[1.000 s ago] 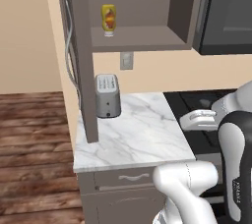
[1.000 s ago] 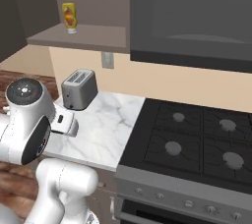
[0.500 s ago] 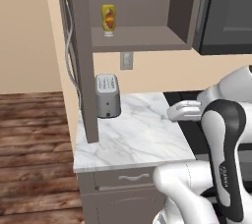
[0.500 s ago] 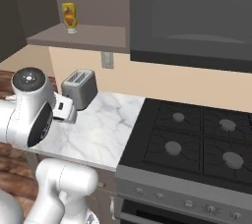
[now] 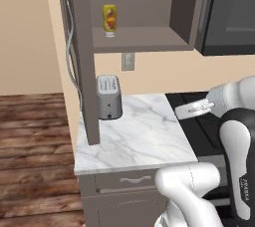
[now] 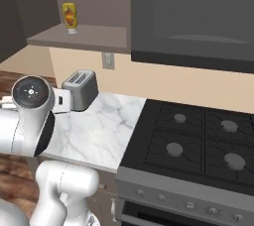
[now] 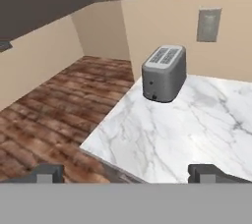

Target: Move the mustard and condiment bottle from the cabinet to the dining counter.

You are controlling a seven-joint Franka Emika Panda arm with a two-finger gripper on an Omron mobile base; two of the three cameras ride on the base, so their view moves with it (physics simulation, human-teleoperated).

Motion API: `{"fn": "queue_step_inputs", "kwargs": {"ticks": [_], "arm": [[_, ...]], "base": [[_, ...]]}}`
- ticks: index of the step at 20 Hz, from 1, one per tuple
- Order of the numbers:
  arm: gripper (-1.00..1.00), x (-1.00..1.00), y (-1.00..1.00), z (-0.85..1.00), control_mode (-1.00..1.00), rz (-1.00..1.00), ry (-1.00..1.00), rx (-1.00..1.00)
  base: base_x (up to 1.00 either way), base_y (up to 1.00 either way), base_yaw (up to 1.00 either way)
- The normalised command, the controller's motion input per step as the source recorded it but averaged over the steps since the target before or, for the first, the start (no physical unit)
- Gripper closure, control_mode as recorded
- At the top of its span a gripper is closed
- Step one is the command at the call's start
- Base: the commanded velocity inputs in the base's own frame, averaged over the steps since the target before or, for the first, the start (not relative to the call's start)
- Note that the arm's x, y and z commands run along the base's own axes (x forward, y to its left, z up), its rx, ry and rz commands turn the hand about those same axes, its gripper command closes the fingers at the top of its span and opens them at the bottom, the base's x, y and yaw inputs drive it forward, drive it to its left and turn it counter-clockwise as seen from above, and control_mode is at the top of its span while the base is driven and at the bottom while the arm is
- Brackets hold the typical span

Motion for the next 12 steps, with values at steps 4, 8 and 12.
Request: {"fn": "queue_step_inputs", "kwargs": {"ticks": [4, 8, 12], "arm": [[-1.00, 0.01, 0.06, 0.58, -1.00, 0.12, -0.25, 0.00], [-1.00, 0.09, 0.19, 0.69, -1.00, 0.01, -0.19, 0.00], [-1.00, 0.17, 0.29, 0.66, -1.00, 0.00, -0.13, 0.00]], "base": [[0.00, 0.00, 0.00], [0.00, 0.00, 0.00], [0.00, 0.00, 0.00]]}}
